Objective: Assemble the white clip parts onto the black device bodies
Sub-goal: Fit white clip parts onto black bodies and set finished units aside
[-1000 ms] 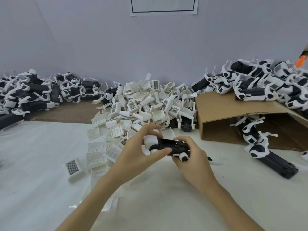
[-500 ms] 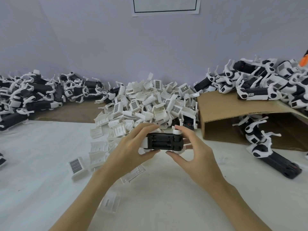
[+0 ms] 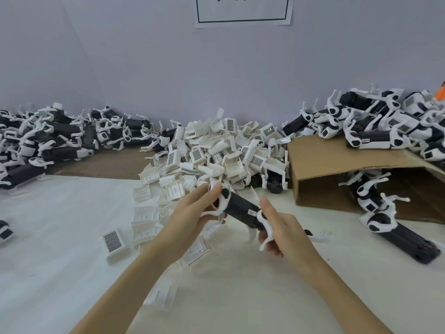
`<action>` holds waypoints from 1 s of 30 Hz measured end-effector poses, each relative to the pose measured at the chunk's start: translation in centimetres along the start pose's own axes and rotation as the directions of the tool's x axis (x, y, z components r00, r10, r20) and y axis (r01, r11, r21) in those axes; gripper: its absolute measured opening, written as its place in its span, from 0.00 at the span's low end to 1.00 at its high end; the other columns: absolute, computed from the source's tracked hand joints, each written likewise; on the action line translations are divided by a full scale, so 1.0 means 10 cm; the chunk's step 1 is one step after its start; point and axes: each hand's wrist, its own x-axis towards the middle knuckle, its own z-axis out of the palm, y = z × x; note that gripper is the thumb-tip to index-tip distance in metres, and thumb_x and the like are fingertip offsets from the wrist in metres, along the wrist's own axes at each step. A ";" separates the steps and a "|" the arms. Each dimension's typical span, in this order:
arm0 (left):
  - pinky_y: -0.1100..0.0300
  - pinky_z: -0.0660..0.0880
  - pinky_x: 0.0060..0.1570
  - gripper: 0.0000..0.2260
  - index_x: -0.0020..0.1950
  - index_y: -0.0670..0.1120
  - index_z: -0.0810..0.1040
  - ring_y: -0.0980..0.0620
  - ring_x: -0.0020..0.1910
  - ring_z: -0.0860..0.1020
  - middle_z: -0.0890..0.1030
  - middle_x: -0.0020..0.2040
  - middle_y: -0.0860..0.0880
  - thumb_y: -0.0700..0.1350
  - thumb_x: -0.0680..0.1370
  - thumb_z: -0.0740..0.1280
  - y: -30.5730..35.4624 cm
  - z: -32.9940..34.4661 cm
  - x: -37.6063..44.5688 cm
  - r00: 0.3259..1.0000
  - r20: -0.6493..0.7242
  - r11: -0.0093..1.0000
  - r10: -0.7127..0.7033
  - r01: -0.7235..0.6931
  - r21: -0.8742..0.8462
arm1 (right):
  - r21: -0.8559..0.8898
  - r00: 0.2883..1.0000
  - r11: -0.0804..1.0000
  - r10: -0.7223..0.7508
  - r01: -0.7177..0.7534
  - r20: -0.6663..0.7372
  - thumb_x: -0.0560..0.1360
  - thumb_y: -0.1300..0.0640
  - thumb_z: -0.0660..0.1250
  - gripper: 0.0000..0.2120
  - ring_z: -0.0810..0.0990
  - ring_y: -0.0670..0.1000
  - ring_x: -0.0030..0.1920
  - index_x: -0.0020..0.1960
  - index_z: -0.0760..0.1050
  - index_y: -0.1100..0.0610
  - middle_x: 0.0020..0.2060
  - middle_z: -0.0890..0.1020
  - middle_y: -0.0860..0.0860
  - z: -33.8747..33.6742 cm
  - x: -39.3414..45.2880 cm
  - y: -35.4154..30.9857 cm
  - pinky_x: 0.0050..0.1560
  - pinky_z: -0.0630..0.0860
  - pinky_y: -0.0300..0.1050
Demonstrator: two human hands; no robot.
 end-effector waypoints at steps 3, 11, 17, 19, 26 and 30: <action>0.51 0.78 0.54 0.12 0.58 0.47 0.85 0.48 0.49 0.83 0.85 0.52 0.45 0.53 0.79 0.74 -0.06 0.15 -0.02 0.982 -0.097 0.982 0.159 -0.148 0.118 | 0.043 0.998 0.998 -0.041 0.038 0.055 0.82 0.34 0.50 0.29 0.82 0.49 0.32 0.56 0.82 0.52 0.33 0.84 0.53 0.04 0.01 0.06 0.33 0.77 0.41; 0.47 0.80 0.52 0.13 0.59 0.60 0.85 0.46 0.51 0.80 0.77 0.52 0.55 0.56 0.75 0.76 -0.15 0.24 -0.03 0.854 -0.053 0.743 0.518 -0.418 0.523 | 0.157 0.958 0.965 -0.234 0.209 0.165 0.87 0.60 0.59 0.20 0.83 0.55 0.56 0.68 0.75 0.38 0.59 0.83 0.48 0.15 0.04 0.19 0.45 0.85 0.52; 0.52 0.81 0.57 0.14 0.67 0.57 0.83 0.44 0.56 0.83 0.84 0.59 0.45 0.58 0.84 0.67 -0.08 0.15 -0.02 0.969 -0.035 0.961 0.244 -0.236 0.146 | 0.007 0.922 0.928 -0.371 0.374 -0.108 0.86 0.59 0.62 0.18 0.84 0.51 0.43 0.64 0.78 0.37 0.46 0.84 0.44 0.15 0.04 0.23 0.34 0.83 0.43; 0.56 0.78 0.59 0.17 0.67 0.56 0.84 0.50 0.54 0.84 0.86 0.59 0.48 0.62 0.84 0.63 -0.01 0.10 0.00 0.995 -0.058 0.997 0.077 -0.077 -0.002 | -0.105 0.877 0.907 -0.422 0.408 -0.229 0.84 0.60 0.65 0.17 0.83 0.49 0.42 0.66 0.78 0.40 0.49 0.82 0.47 0.14 0.05 0.24 0.33 0.83 0.43; 0.59 0.81 0.49 0.18 0.57 0.55 0.78 0.59 0.48 0.85 0.87 0.48 0.58 0.55 0.73 0.81 -0.14 0.08 0.05 0.927 -0.348 0.957 0.141 -0.037 0.288 | -0.189 0.875 0.869 -0.478 0.458 -0.078 0.82 0.44 0.65 0.25 0.80 0.46 0.58 0.77 0.68 0.42 0.59 0.75 0.38 0.21 0.02 0.27 0.49 0.82 0.40; 0.63 0.82 0.42 0.16 0.57 0.50 0.78 0.54 0.44 0.85 0.86 0.46 0.53 0.49 0.75 0.81 -0.09 -0.03 0.10 0.842 -0.522 0.991 0.135 -0.115 0.070 | -0.219 0.899 0.891 -0.427 0.399 -0.099 0.84 0.46 0.61 0.21 0.73 0.42 0.68 0.77 0.66 0.40 0.68 0.74 0.38 0.11 0.13 0.27 0.63 0.75 0.41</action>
